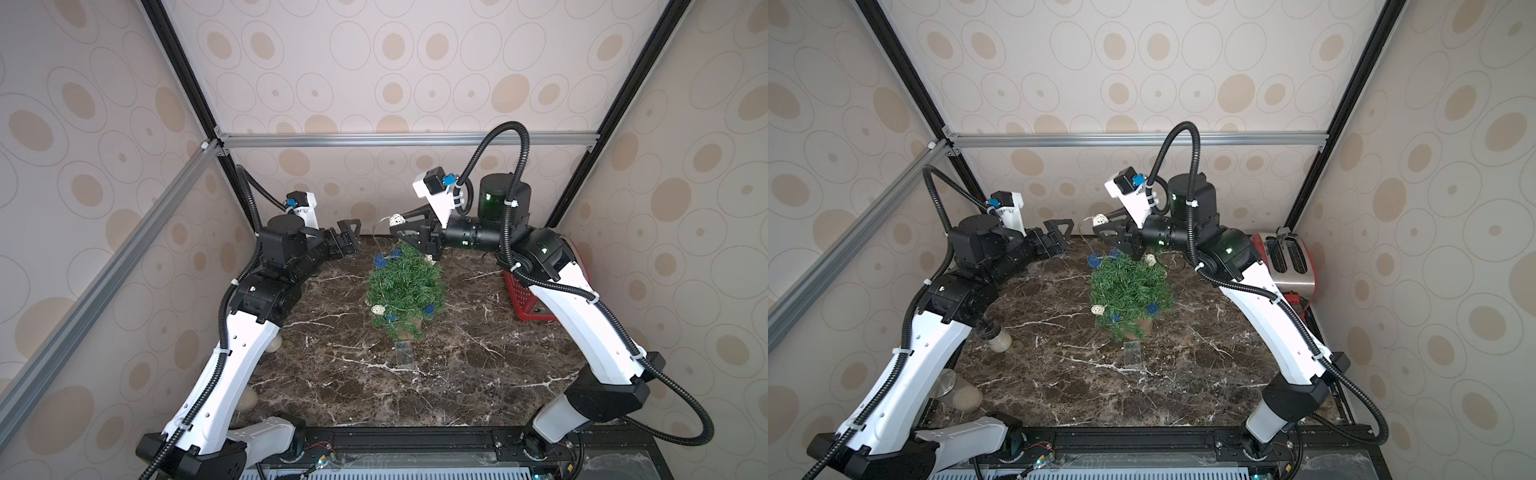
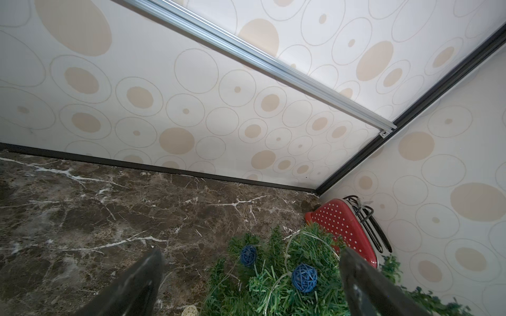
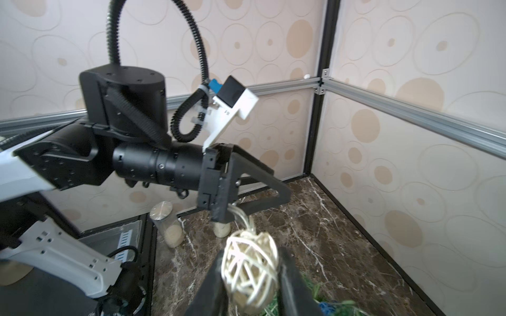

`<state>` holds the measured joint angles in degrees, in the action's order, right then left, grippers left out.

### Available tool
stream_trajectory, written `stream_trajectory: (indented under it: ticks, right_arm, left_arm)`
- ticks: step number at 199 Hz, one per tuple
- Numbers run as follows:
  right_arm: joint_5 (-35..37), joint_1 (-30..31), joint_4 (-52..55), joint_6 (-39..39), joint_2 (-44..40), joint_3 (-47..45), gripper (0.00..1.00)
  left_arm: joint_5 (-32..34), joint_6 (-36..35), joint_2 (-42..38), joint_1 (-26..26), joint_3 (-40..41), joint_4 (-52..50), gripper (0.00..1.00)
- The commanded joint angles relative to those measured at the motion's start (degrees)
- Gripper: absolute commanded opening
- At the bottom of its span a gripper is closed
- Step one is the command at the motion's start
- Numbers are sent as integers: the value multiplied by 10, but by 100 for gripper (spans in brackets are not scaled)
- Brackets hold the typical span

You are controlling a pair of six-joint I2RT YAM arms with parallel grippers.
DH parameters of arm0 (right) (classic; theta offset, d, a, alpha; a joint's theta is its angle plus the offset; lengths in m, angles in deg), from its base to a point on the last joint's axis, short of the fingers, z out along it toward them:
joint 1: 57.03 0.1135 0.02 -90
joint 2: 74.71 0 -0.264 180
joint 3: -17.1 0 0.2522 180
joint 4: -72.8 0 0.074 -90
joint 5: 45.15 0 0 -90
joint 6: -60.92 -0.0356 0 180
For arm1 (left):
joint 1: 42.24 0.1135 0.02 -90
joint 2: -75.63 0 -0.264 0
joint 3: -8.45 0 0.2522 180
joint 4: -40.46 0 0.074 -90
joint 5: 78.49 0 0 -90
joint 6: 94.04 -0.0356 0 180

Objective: Remove string lights from the small christmas tree
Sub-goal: Remove the light string from the Christmas tree.

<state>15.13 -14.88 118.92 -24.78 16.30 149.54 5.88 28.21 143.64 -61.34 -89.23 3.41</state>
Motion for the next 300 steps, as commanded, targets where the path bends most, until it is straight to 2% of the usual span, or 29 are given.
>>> stream_trajectory:
  ticks: [1,37,59,83,124,148,191,220,252,262,300]
  right_arm:
    - [14,24,23,37,-56,-50,29]
    - [63,26,-32,16,-175,-192,29]
    - [131,26,-44,16,-230,-243,29]
    - [243,8,-34,15,-240,-244,29]
    - [319,-84,-61,-26,-204,-203,29]
    - [293,-142,-74,-61,-162,-164,29]
    - [260,-162,-50,-77,-37,-2,29]
    - [217,-170,-1,-88,76,189,28]
    - [165,-180,37,-114,211,391,28]
    - [146,-184,20,-131,227,402,28]
    - [97,-191,-85,-179,237,340,28]
  left_arm:
    - [20,-7,-9,3,-2,-10,99]
    - [7,-12,-11,3,-13,-12,99]
    - [7,-15,-8,3,-22,-15,99]
    - [5,-13,-2,4,-30,-13,99]
    - [-2,-18,16,3,-54,-15,99]
    - [-10,-37,35,3,-81,-17,99]
    - [-10,-67,82,4,-104,29,99]
    - [-35,-85,150,6,-172,7,99]
    - [-100,-69,187,9,-177,85,99]
    - [-124,-64,198,9,-181,108,99]
    - [-235,-50,259,8,-202,187,99]
